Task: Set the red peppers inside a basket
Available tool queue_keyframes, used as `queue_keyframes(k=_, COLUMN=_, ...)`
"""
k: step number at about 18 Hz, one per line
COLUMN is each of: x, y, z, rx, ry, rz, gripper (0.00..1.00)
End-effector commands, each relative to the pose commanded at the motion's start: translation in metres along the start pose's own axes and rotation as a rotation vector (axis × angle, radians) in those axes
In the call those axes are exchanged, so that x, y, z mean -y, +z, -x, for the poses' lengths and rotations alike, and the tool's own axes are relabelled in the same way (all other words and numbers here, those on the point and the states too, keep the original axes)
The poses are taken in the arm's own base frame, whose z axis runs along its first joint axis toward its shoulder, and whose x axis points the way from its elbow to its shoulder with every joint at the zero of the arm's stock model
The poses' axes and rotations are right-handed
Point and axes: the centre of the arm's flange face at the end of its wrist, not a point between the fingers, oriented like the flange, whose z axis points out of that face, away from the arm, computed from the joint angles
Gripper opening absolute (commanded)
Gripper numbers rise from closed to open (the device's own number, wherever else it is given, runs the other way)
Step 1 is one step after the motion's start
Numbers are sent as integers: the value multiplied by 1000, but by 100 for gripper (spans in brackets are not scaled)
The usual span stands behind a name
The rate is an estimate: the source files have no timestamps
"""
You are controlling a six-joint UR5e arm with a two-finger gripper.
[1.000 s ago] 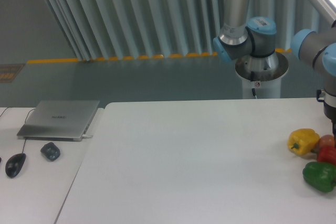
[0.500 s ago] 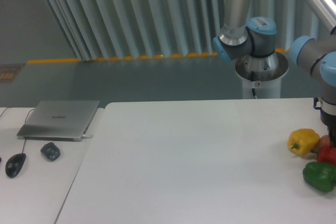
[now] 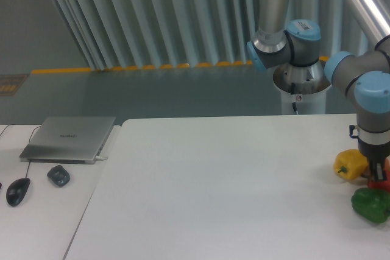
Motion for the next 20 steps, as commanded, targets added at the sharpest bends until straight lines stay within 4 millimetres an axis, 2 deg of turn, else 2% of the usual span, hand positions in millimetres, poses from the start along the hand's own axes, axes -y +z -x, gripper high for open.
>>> queue_keyframes(k=4, x=18, y=5, z=11, rx=9, ry=-41, rz=3, gripper=3)
queue_keyframes(k=13, x=56, y=-15, z=24, rx=51, ry=-151, rz=5, gripper=3)
queue_keyframes(k=18, x=53, y=-32, z=21, rx=73, ry=-145, rz=12, gripper=3)
queue_keyframes(k=20, x=47, y=-32, z=18, rx=62, ry=-129, rz=70, gripper=2)
